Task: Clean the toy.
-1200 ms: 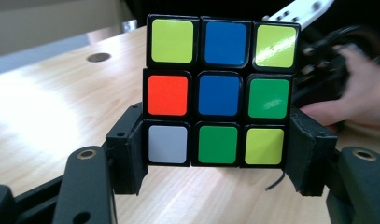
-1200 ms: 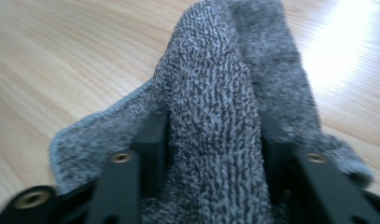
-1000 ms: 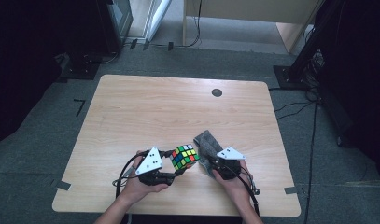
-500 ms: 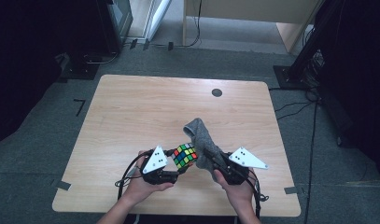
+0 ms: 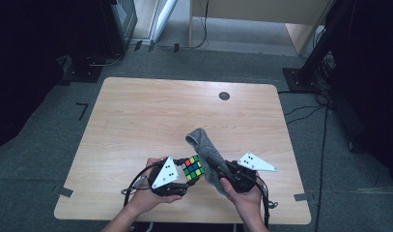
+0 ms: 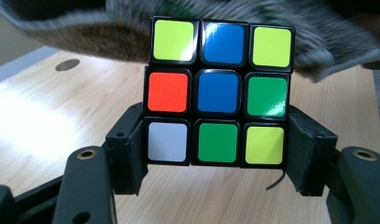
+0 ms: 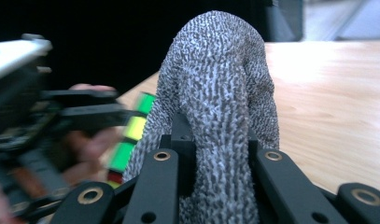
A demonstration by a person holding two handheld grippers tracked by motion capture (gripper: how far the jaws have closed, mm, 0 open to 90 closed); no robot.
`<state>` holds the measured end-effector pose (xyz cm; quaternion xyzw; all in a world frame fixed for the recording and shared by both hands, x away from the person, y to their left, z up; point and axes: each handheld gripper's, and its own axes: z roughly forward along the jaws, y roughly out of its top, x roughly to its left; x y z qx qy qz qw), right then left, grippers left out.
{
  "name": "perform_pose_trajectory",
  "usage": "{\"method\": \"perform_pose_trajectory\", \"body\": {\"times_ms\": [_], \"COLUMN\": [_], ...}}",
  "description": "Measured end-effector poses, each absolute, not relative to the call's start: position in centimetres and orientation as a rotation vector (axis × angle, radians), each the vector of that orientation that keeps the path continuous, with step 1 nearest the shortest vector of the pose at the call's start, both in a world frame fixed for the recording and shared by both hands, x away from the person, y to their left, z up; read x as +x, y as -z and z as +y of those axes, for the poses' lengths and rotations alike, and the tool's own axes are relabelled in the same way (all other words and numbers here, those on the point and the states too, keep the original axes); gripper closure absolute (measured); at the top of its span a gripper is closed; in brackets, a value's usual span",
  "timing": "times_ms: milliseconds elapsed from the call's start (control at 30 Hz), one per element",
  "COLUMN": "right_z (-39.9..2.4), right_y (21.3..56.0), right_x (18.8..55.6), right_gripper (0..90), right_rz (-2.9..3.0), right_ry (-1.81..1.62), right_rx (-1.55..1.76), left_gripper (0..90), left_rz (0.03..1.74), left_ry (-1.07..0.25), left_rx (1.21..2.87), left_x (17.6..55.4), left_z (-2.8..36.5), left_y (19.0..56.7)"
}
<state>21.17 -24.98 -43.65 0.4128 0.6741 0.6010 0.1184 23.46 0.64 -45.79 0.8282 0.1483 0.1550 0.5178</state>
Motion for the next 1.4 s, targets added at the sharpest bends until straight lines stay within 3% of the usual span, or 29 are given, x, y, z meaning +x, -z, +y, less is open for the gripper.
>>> {"method": "perform_pose_trajectory", "body": {"times_ms": [333, 800, 1400], "right_z": [-24.5, -24.3, -23.7], "right_y": [43.4, 45.3, 43.9], "right_x": [20.5, 21.7, 21.0], "right_gripper": [76.6, 73.8, 77.3], "right_rz": [1.982, 1.994, 1.980], "right_ry": [-1.664, -1.627, -1.521], "right_rx": [1.166, 1.142, 1.136], "left_gripper": [34.7, 34.6, 34.6], "left_rz": [0.348, 0.395, 0.416], "left_ry": [-0.390, -0.314, -0.339], "left_rx": [2.011, 2.029, 2.025], "left_x": [23.5, 24.8, 23.5], "left_z": [0.1, 0.2, 0.2], "left_y": [46.3, 47.3, 45.7]}}
